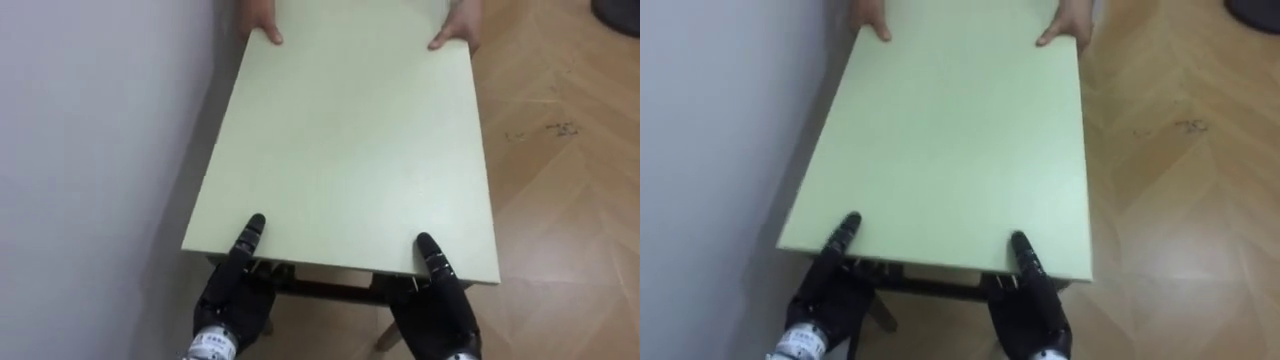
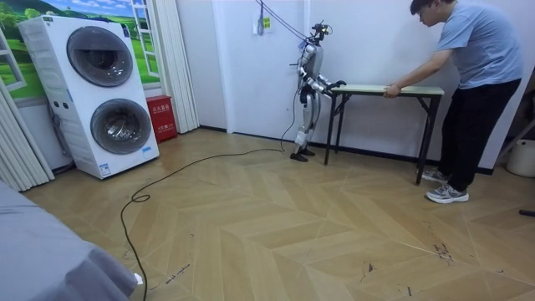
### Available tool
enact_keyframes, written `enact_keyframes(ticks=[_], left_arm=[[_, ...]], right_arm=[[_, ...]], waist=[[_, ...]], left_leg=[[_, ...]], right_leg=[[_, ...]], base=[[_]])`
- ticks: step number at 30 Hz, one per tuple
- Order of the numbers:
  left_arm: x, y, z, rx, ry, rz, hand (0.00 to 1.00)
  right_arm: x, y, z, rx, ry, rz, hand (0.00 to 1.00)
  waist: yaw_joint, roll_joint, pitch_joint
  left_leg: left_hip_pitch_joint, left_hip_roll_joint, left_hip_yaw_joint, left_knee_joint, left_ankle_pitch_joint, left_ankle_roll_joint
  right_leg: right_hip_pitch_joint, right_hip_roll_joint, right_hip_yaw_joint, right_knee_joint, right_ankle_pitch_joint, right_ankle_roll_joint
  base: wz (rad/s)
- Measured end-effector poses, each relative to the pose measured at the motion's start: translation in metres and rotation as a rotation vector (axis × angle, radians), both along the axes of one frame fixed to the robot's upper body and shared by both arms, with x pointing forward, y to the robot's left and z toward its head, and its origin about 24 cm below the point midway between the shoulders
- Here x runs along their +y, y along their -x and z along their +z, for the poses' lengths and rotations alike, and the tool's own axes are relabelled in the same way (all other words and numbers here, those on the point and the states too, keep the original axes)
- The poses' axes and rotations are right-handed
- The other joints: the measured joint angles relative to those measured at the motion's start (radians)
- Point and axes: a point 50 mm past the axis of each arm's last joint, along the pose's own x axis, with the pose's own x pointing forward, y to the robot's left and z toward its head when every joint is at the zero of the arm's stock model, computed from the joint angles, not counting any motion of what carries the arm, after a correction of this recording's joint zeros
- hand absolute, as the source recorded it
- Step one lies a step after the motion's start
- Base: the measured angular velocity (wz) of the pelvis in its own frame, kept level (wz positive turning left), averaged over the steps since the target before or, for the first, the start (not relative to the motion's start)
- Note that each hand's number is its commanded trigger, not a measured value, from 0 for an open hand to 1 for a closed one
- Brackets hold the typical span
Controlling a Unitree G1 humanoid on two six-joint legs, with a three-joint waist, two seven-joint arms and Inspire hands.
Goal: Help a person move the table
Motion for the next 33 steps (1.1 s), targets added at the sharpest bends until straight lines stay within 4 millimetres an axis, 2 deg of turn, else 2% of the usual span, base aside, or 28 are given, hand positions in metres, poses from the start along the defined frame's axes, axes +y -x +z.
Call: enact_keyframes(ticks=[3,5,6,7,10,12,13,14,15,16,19,23,25,28,30,32,33], left_arm=[[0.000,0.002,-0.002,0.009,-0.007,-0.002,1.00],[0.000,0.004,-0.007,0.030,-0.009,-0.005,1.00],[0.000,0.006,-0.009,0.037,-0.008,-0.006,1.00],[0.000,0.007,-0.009,0.040,-0.006,-0.004,1.00],[0.001,0.011,-0.012,0.052,-0.008,-0.001,1.00],[0.001,0.011,-0.013,0.047,-0.012,-0.011,0.91],[0.001,0.012,-0.014,0.048,-0.011,-0.013,0.71],[0.001,0.012,-0.014,0.048,-0.009,-0.014,0.58],[0.001,0.012,-0.014,0.048,-0.009,-0.014,0.07],[0.001,0.013,-0.014,0.048,-0.009,-0.014,0.00],[0.001,0.013,-0.015,0.043,-0.015,-0.023,0.00],[0.005,0.012,-0.013,-0.015,-0.171,-0.153,0.00],[0.007,0.010,-0.012,-0.034,-0.209,-0.184,0.00],[0.008,0.011,-0.014,-0.034,-0.248,-0.213,0.00],[0.007,0.015,-0.018,-0.017,-0.261,-0.227,0.00],[0.008,0.022,-0.021,0.000,-0.257,-0.228,0.00],[0.008,0.024,-0.022,0.006,-0.256,-0.228,0.00]], right_arm=[[-0.001,0.001,-0.002,0.011,0.000,0.006,1.00],[-0.002,0.004,-0.006,0.030,0.009,0.007,1.00],[-0.002,0.005,-0.007,0.034,0.015,0.010,1.00],[-0.002,0.005,-0.007,0.035,0.017,0.010,1.00],[-0.003,0.008,-0.012,0.049,0.017,0.012,1.00],[-0.003,0.009,-0.012,0.048,0.014,0.011,1.00],[-0.003,0.009,-0.012,0.048,0.015,0.012,0.70],[-0.003,0.009,-0.013,0.049,0.023,0.016,0.53],[-0.004,0.009,-0.013,0.050,0.027,0.017,0.00],[-0.004,0.009,-0.013,0.051,0.027,0.017,0.00],[-0.006,0.010,-0.014,0.052,0.046,0.022,0.00],[-0.011,0.003,-0.009,-0.007,0.157,0.099,0.00],[-0.012,0.000,-0.008,-0.021,0.199,0.125,0.00],[-0.017,-0.001,-0.008,-0.024,0.236,0.126,0.00],[-0.019,-0.001,-0.008,-0.022,0.244,0.124,0.00],[-0.019,0.001,-0.008,-0.029,0.240,0.128,0.00],[-0.018,0.002,-0.008,-0.040,0.236,0.138,0.00]], waist=[[0.002,0.000,0.0000],[0.009,0.001,0.0003],[0.015,0.001,0.0004],[0.015,0.003,0.0009],[-0.007,0.006,-0.0004],[-0.006,0.006,-0.0003],[-0.003,0.006,-0.0004],[-0.001,0.006,-0.0004],[-0.001,0.006,-0.0004],[-0.001,0.006,-0.0004],[-0.003,0.006,-0.0005],[-0.004,0.005,-0.0016],[-0.003,0.005,-0.0058],[0.008,0.006,-0.0071],[0.020,0.004,-0.0109],[0.021,0.001,-0.0198],[0.021,0.001,-0.0218]], left_leg=[[0.013,-0.001,-0.013,-0.004,0.000,0.000],[0.035,-0.004,-0.058,-0.005,0.000,0.000],[0.043,-0.008,-0.072,-0.007,0.000,0.000],[0.048,-0.008,-0.069,-0.009,0.000,-0.001],[0.076,0.004,-0.016,-0.038,-0.001,-0.002],[0.084,0.008,-0.006,-0.042,-0.001,-0.002],[0.087,0.009,-0.007,-0.041,-0.001,-0.002],[0.089,0.009,-0.007,-0.042,-0.001,-0.002],[0.089,0.008,-0.007,-0.043,-0.001,-0.002],[0.089,0.008,-0.006,-0.045,-0.001,-0.002],[0.091,0.009,-0.003,-0.049,-0.001,-0.002],[0.098,0.011,0.003,-0.049,-0.006,-0.010],[0.099,0.015,0.005,-0.050,-0.015,-0.015],[0.102,0.021,0.005,-0.054,-0.025,-0.002],[0.102,0.020,0.007,-0.052,-0.025,-0.001],[0.103,0.020,0.007,-0.048,-0.024,0.000],[0.106,0.021,0.006,-0.046,-0.024,0.000]], right_leg=[[0.003,0.000,0.001,0.008,0.001,0.002],[0.009,0.009,0.020,-0.032,0.007,0.005],[0.017,0.014,0.030,-0.060,0.024,-0.003],[0.029,0.012,0.022,-0.058,0.028,-0.005],[0.058,0.011,-0.002,-0.056,0.029,-0.007],[0.058,0.013,-0.002,-0.053,0.029,-0.006],[0.058,0.014,-0.001,-0.051,0.029,-0.006],[0.059,0.015,-0.001,-0.052,0.029,-0.006],[0.060,0.015,-0.001,-0.052,0.029,-0.006],[0.060,0.015,-0.001,-0.052,0.029,-0.006],[0.060,0.013,-0.001,-0.053,0.029,-0.006],[0.069,0.015,-0.001,-0.053,0.029,-0.006],[0.070,0.019,-0.004,-0.053,0.029,-0.006],[0.070,0.027,-0.006,-0.053,0.028,-0.007],[0.071,0.033,-0.006,-0.053,0.029,-0.008],[0.074,0.033,-0.010,-0.052,0.030,-0.009],[0.079,0.033,-0.010,-0.052,0.030,-0.010]], base=[[-0.03],[-0.12],[-0.10],[0.04],[0.24],[0.07],[-0.10],[-0.09],[0.00],[0.03],[0.01],[-0.02],[0.12],[0.07],[0.00],[0.00],[0.00]])
